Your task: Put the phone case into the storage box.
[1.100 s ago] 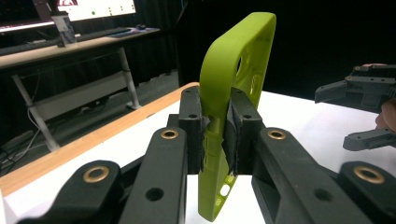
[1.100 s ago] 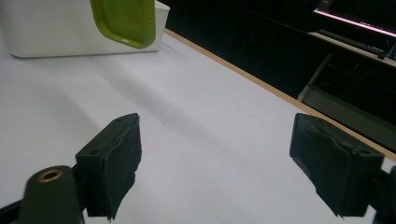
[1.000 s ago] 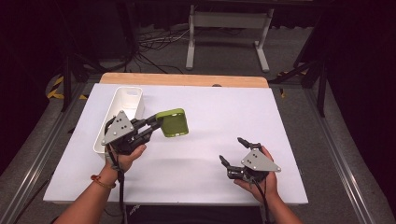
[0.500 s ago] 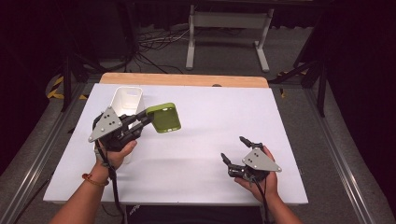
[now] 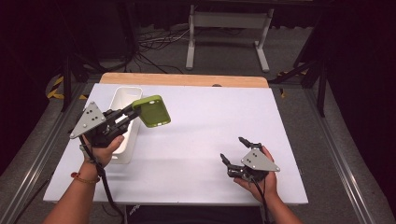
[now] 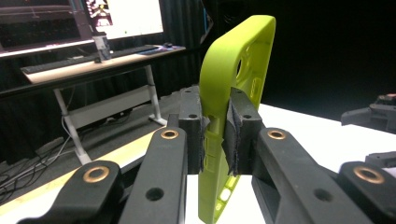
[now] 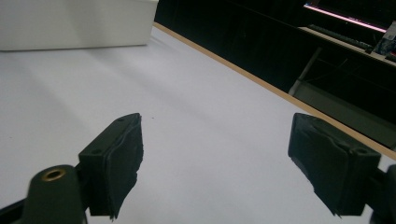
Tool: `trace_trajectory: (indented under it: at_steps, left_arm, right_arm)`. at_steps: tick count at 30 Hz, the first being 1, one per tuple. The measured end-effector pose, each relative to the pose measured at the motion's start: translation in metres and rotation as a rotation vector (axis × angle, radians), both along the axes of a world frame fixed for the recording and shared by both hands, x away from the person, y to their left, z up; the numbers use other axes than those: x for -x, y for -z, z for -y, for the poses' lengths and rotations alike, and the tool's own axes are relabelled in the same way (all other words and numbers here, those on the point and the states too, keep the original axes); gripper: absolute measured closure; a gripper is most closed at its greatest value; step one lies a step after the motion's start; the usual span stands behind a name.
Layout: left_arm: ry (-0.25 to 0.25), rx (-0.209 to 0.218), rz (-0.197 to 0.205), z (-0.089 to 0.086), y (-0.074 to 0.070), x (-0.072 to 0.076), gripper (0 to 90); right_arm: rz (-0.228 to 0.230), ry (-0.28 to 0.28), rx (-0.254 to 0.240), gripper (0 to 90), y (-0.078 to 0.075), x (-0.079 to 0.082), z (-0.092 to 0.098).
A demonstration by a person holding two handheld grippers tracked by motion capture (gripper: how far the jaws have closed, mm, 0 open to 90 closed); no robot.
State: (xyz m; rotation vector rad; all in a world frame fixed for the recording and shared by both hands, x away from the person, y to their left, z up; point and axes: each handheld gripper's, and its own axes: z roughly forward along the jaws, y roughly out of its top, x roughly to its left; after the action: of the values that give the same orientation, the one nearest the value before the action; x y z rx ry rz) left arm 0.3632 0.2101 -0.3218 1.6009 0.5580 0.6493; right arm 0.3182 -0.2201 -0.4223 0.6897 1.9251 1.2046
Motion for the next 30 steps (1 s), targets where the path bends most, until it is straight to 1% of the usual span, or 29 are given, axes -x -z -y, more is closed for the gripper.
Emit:
trace_trajectory:
  at_steps: [3, 7, 9, 12, 15, 19, 21, 24, 30]
  left_arm:
    - [-0.010, 0.009, 0.007, -0.005, -0.002, 0.000, 79.1]
    - [-0.018, 0.011, 0.012, -0.010, -0.004, 0.000, 79.1]
    - [-0.025, 0.024, 0.009, -0.015, -0.005, -0.001, 79.1]
    - [-0.037, 0.013, 0.014, -0.019, -0.006, -0.001, 79.2]
    - [-0.047, 0.020, 0.016, -0.022, -0.006, -0.002, 79.1]
    - [-0.062, 0.028, 0.013, -0.029, -0.006, -0.004, 79.1]
    - [-0.065, 0.023, 0.010, -0.031, -0.006, -0.005, 79.2]
    - [-0.076, 0.032, 0.005, -0.036, -0.005, -0.008, 79.1]
    - [-0.098, 0.039, 0.007, -0.046, -0.004, -0.011, 79.2]
  right_arm:
    - [-0.001, 0.003, 0.003, 19.0, 0.000, 0.000, 0.000]
    - [-0.004, 0.004, 0.006, 19.0, 0.001, -0.001, 0.000]
    - [-0.004, 0.004, 0.008, 19.0, 0.001, -0.001, 0.000]
    - [-0.009, 0.003, 0.010, 19.0, 0.002, -0.001, -0.001]
    - [-0.007, 0.002, 0.015, 19.1, 0.002, -0.001, -0.001]
    - [-0.012, 0.000, 0.019, 19.3, 0.003, -0.001, -0.002]
    - [-0.012, -0.003, 0.023, 19.3, 0.004, -0.002, -0.003]
    - [-0.011, -0.003, 0.025, 19.4, 0.004, -0.001, -0.004]
    - [-0.021, -0.005, 0.028, 19.4, 0.005, -0.002, -0.004]
